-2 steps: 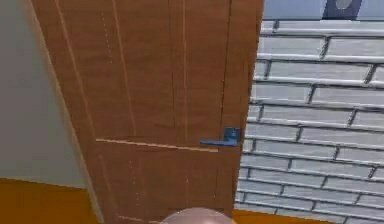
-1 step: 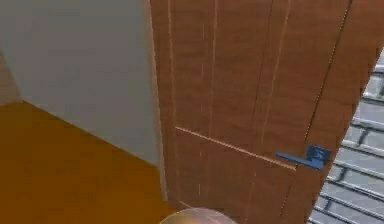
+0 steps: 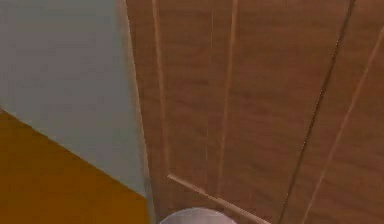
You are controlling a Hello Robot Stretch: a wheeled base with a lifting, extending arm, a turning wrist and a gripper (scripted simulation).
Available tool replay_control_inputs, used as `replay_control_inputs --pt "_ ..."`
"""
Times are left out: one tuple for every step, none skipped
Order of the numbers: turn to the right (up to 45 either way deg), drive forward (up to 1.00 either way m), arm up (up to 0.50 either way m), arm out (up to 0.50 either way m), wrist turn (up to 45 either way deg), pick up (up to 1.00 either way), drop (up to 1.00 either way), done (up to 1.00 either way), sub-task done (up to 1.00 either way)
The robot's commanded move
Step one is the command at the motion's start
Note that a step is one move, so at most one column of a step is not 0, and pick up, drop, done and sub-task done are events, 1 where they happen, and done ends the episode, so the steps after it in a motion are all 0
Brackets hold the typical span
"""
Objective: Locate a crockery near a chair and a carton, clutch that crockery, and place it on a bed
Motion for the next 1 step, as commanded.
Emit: replay_control_inputs --pt "-45.0 0.00 0.00 0.00 0.0 0.00 0.00 0.00 0.00"
